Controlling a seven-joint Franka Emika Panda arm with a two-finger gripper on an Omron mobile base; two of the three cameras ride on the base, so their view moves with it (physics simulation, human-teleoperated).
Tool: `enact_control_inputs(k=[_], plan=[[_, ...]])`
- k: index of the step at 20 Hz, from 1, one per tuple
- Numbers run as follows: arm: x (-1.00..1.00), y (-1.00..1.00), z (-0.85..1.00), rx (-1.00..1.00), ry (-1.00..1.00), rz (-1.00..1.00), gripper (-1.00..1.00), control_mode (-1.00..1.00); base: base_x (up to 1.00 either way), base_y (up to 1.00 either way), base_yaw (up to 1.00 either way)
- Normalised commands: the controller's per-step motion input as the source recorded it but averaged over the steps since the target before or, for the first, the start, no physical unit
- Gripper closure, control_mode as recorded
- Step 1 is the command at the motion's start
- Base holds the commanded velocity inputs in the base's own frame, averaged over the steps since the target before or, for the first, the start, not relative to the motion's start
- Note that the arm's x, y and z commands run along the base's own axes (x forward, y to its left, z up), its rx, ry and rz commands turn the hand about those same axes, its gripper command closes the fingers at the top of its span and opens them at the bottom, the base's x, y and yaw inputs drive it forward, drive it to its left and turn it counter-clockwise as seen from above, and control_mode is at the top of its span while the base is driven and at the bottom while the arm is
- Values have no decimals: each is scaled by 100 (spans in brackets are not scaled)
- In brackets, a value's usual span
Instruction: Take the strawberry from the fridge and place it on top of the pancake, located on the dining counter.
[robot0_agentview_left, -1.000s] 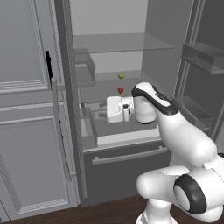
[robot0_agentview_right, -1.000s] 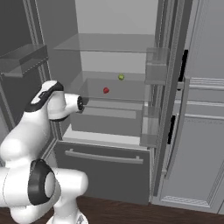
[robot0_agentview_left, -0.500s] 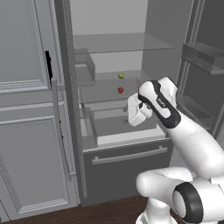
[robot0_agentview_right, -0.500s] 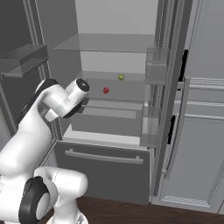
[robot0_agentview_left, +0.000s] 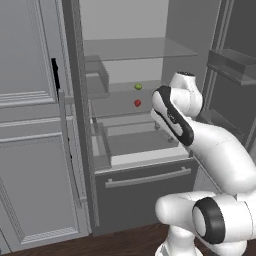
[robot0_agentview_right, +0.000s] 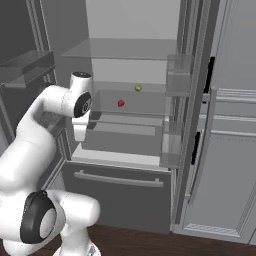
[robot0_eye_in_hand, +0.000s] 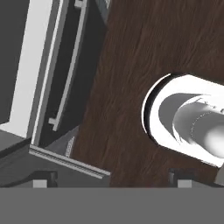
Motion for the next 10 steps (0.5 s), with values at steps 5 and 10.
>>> enact_control_inputs(k=[5,10], plan=[[-68,-34,-21,-18,-14,92,-100,-100,0,0,0],[-47,-23,-39,-11,-11,99,-100,-100,0,0,0]])
